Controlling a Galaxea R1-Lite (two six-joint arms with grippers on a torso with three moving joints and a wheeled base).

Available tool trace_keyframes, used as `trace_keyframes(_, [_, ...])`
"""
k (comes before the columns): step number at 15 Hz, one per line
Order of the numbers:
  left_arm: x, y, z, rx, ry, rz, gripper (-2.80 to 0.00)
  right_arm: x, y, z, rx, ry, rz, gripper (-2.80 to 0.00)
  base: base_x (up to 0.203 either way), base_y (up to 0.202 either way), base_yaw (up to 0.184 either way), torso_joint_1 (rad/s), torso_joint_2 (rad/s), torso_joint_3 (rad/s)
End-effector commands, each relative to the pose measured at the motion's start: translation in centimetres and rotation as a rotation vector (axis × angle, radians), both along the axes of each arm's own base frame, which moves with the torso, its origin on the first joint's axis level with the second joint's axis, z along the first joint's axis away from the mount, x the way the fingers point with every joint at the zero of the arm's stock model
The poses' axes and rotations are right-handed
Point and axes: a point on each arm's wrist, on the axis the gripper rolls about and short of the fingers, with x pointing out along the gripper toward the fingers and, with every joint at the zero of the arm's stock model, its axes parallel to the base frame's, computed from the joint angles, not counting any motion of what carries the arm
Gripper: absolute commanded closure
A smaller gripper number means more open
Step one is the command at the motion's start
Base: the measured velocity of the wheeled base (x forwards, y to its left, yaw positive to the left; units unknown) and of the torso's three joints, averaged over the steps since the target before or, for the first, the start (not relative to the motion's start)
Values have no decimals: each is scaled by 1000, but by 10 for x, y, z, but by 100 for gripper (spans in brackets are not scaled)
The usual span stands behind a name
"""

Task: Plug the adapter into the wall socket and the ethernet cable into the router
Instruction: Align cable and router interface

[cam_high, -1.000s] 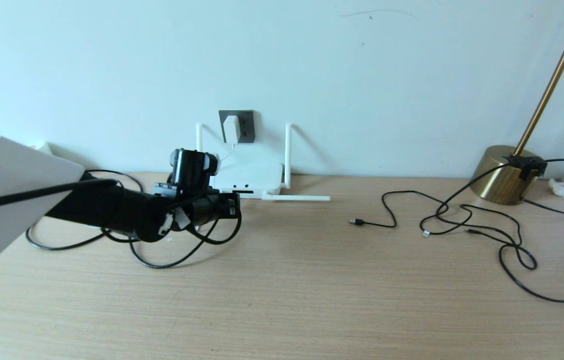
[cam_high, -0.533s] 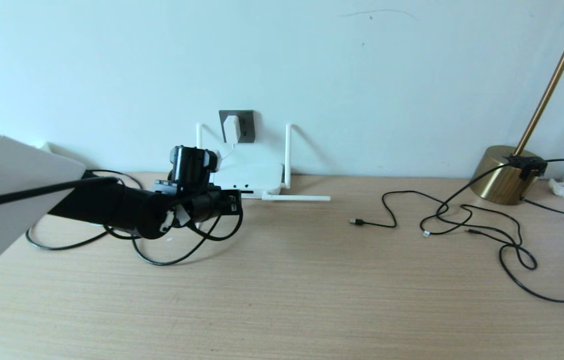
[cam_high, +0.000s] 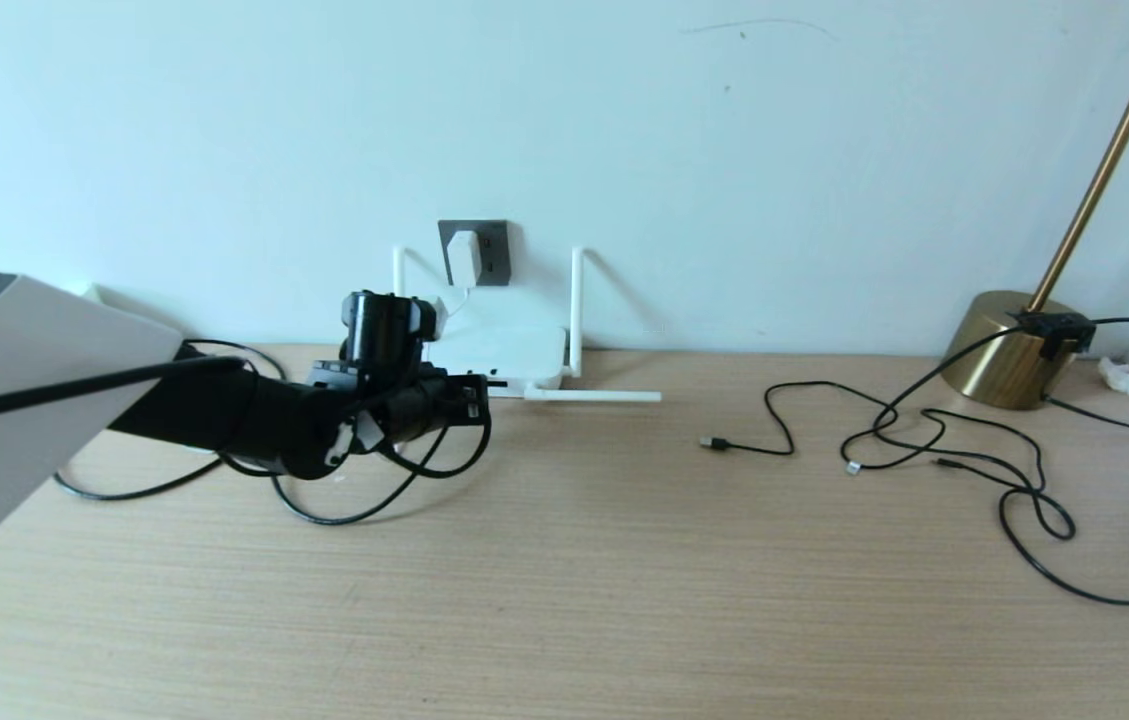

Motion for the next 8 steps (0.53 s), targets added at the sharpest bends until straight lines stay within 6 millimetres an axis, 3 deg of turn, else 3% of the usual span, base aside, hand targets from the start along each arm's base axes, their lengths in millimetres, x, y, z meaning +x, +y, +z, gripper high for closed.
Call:
trace_keyframes(1, [1,0,-3,-4,5,-5,0,1,0,-3,0,11,0,0,0,0,0,0,0,0])
trace_keyframes(8, [1,5,-7,-85,41,5,0,1,0,-3,0,11,0,0,0,0,0,0,0,0])
